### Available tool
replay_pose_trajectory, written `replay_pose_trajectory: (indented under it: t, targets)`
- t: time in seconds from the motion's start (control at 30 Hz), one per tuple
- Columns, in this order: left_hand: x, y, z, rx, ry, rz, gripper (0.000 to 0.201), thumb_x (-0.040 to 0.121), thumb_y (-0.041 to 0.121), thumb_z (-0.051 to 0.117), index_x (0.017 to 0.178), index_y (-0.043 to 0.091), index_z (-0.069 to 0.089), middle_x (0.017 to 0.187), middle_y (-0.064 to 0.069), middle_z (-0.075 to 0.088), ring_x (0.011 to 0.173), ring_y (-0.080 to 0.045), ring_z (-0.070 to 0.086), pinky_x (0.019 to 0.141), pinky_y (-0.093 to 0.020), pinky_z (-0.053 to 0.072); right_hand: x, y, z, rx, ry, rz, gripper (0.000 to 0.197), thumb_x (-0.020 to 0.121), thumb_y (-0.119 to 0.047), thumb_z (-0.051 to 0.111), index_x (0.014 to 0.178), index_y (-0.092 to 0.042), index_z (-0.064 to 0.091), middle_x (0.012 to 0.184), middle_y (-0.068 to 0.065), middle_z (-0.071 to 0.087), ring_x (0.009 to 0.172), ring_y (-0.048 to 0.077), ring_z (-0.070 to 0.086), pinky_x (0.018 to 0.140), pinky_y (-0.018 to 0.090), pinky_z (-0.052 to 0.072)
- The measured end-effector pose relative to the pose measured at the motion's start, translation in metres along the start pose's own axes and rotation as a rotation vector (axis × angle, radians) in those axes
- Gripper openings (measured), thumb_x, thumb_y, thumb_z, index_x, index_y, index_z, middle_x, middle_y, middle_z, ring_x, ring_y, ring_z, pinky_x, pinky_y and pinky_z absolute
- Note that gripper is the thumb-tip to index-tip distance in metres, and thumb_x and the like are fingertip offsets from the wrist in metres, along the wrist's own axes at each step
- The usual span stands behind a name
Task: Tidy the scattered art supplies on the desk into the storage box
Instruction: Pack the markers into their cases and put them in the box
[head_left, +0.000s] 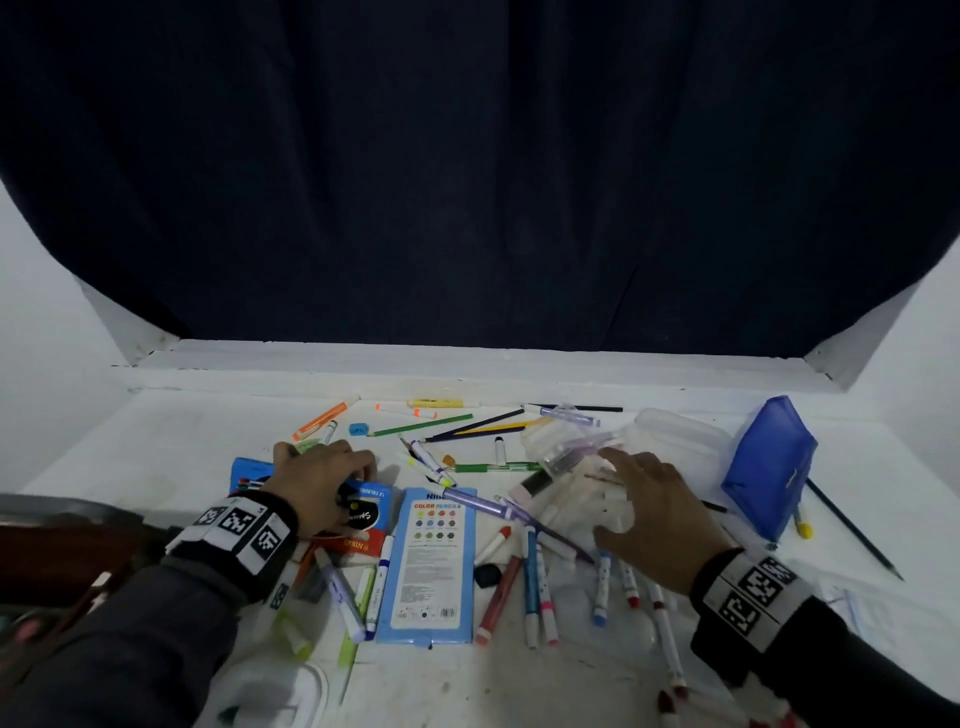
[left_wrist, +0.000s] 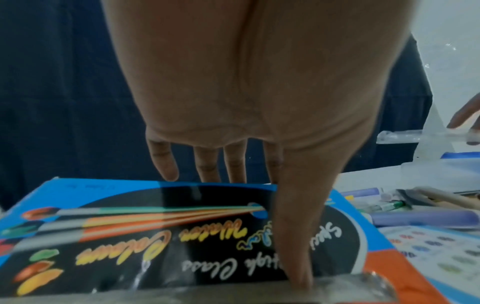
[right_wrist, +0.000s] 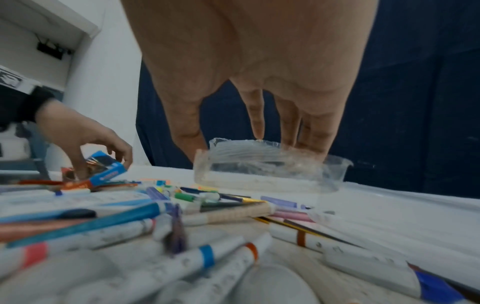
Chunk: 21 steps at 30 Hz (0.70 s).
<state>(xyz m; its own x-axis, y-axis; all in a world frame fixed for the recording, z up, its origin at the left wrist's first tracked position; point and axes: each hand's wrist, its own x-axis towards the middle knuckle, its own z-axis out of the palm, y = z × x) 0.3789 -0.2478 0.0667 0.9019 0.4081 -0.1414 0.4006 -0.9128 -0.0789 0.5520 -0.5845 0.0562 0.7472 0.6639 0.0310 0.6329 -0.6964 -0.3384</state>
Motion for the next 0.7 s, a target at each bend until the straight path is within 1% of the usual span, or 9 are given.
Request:
replay_pose_trajectory:
  t: [0.07,0.17,0.23,0.33,0.43,0.5,0.57,0.63,0.7]
  targets:
    - [-0.013,0.002,-0.010,-0.017,0.127,-0.006,0.022,0.089,0.029,0.062,0.105,0.039,0.049,0.109,0.015,0.056,0.107,-0.012,0.052,0.082,-0.038,0.022,-0.019,-0.010,-0.002,0.016,0.029,-0.059,0.085,0.075,-0.046,0.071,0.146,-0.028,0.029,0.133,-0.003,0.043,0.119,0.018,0.041,0.101,0.029,0.038]
    - [-0.038,0.010,-0.026,-0.110,0.305,0.005,0.023,0.091,0.023,0.059,0.098,0.040,0.046,0.101,0.014,0.059,0.102,-0.014,0.056,0.076,-0.036,0.020,-0.048,-0.019,-0.003,0.065,0.063,-0.133,0.083,0.072,-0.041,0.073,0.144,-0.031,0.034,0.136,-0.006,0.044,0.126,0.017,0.040,0.105,0.026,0.033]
    - [-0.059,0.018,-0.037,-0.234,0.426,0.030,0.029,0.092,0.023,0.060,0.108,0.042,0.043,0.099,0.014,0.060,0.095,-0.014,0.059,0.077,-0.037,0.023,-0.066,-0.025,-0.003,0.072,0.080,-0.184,0.081,0.073,-0.041,0.072,0.144,-0.032,0.034,0.141,-0.007,0.043,0.131,0.017,0.038,0.109,0.024,0.029]
    - [-0.098,0.039,-0.050,-0.614,0.537,0.060,0.054,0.091,0.015,0.066,0.128,0.040,0.036,0.093,0.013,0.063,0.079,-0.008,0.065,0.072,-0.031,0.044,-0.092,-0.032,-0.003,0.063,0.014,-0.210,0.084,0.078,-0.047,0.069,0.148,-0.034,0.026,0.148,-0.011,0.034,0.135,0.012,0.031,0.111,0.021,0.023]
    - [-0.134,0.054,-0.044,-0.932,0.562,0.076,0.061,0.089,0.009,0.069,0.130,0.042,0.037,0.095,0.007,0.068,0.076,-0.010,0.072,0.060,-0.025,0.057,-0.117,-0.033,0.003,0.117,-0.111,-0.221,0.088,0.076,-0.052,0.065,0.150,-0.039,0.019,0.151,-0.015,0.029,0.138,0.007,0.026,0.117,0.025,0.023]
    - [-0.150,0.056,-0.022,-0.998,0.571,0.057,0.044,0.089,0.011,0.071,0.120,0.035,0.052,0.102,0.004,0.069,0.082,-0.015,0.073,0.069,-0.038,0.061,-0.130,-0.033,0.008,0.206,-0.211,-0.211,0.084,0.069,-0.057,0.057,0.145,-0.047,0.022,0.147,-0.017,0.035,0.132,0.003,0.034,0.114,0.027,0.029]
    - [-0.160,0.056,0.007,-1.048,0.571,-0.019,0.025,0.087,0.013,0.073,0.107,0.024,0.064,0.102,0.002,0.069,0.085,-0.024,0.071,0.076,-0.048,0.060,-0.141,-0.032,0.015,0.348,-0.295,-0.182,0.065,0.068,-0.056,0.055,0.129,-0.061,0.031,0.133,-0.019,0.047,0.116,0.000,0.048,0.103,0.026,0.043]
    - [-0.172,0.061,0.034,-1.131,0.529,-0.111,0.018,0.084,0.016,0.075,0.098,0.025,0.068,0.096,0.006,0.071,0.078,-0.021,0.071,0.075,-0.045,0.061,-0.150,-0.032,0.023,0.553,-0.354,-0.123,0.040,0.084,-0.041,0.055,0.112,-0.067,0.043,0.124,-0.013,0.057,0.103,0.011,0.059,0.091,0.029,0.051]
    - [-0.187,0.069,0.055,-1.139,0.473,-0.145,0.023,0.084,0.017,0.076,0.096,0.035,0.067,0.095,0.015,0.071,0.070,-0.010,0.069,0.070,-0.034,0.061,-0.159,-0.033,0.029,0.802,-0.367,0.005,0.038,0.099,-0.026,0.045,0.104,-0.062,0.056,0.118,0.003,0.063,0.098,0.026,0.065,0.086,0.041,0.054]
